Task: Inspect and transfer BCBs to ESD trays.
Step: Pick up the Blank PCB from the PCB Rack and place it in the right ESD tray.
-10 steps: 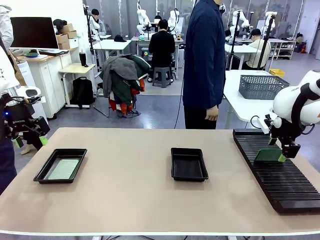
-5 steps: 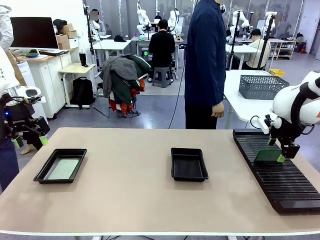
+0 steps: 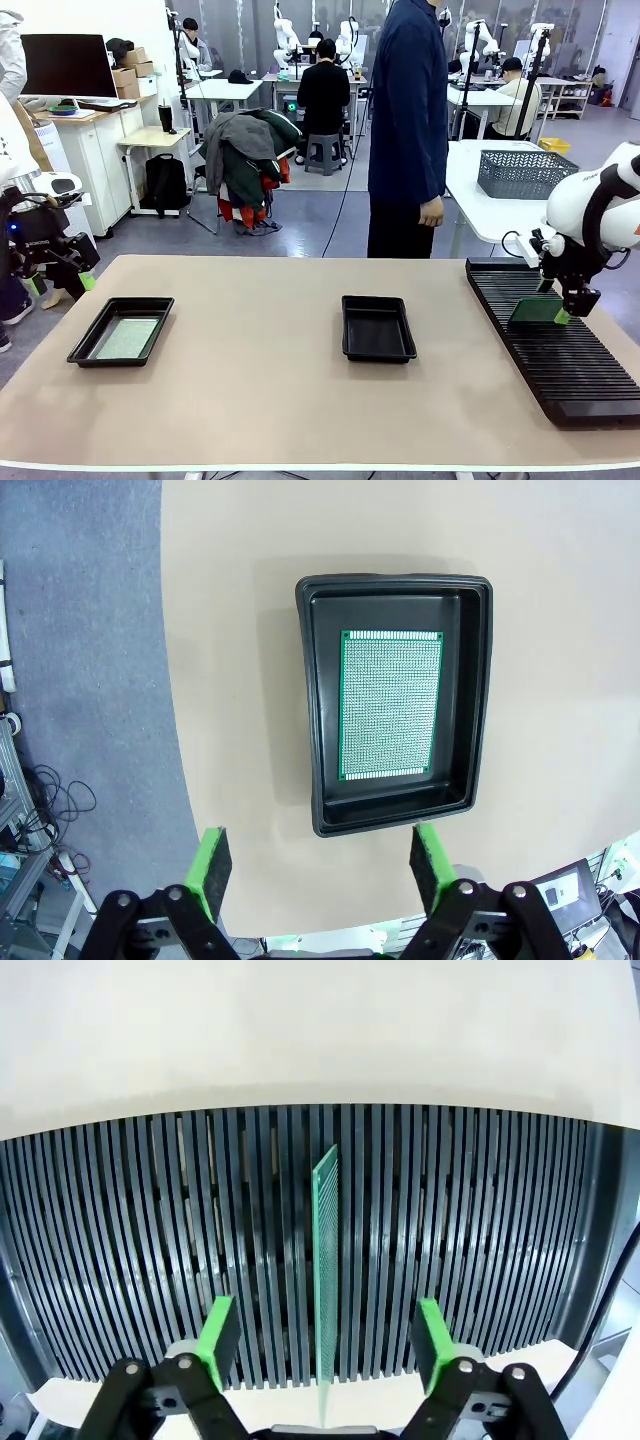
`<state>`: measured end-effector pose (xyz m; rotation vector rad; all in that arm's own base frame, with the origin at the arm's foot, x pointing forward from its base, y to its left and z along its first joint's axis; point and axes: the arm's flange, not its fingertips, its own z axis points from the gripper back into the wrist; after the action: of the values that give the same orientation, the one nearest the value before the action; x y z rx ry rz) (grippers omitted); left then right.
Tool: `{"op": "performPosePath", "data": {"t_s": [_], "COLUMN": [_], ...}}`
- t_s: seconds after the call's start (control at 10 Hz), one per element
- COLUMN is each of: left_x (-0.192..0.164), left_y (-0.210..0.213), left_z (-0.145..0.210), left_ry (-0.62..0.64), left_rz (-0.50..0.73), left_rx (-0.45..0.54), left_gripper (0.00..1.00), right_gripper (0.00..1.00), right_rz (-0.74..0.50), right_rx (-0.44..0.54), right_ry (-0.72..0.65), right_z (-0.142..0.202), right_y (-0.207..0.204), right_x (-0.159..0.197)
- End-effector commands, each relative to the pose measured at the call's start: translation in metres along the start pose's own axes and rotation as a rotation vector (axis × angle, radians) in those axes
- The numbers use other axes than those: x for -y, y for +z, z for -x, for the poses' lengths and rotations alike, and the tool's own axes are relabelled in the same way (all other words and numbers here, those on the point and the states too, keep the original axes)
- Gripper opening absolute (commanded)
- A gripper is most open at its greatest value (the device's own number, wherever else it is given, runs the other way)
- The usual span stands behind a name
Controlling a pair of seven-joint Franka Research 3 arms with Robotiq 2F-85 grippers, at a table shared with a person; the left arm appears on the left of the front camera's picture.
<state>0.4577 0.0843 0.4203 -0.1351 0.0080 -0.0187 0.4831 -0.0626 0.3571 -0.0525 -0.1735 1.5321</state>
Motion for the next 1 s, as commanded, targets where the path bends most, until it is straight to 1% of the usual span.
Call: {"op": "performPosePath", "data": {"t_s": [0.0, 0.9], "left_x": [-0.0003, -0.0003], "left_y": [-0.0012, -0.0012], "left_z": [-0.0004, -0.0004], "left_ry": [0.001, 0.001], "left_rz": [-0.003, -0.003], "left_rx": [0.004, 0.004], "left_gripper": [0.95, 0.95], "right_gripper": [0.82, 0.27], "right_rz": [-0.002, -0.013], "right_rx": [-0.013, -0.021], "right_ry": [-0.001, -0.001], "right_z": [0.0020, 0.0019], "right_y": [0.0020, 0.0021], "right_x": [-0.0050, -0.0053]}}
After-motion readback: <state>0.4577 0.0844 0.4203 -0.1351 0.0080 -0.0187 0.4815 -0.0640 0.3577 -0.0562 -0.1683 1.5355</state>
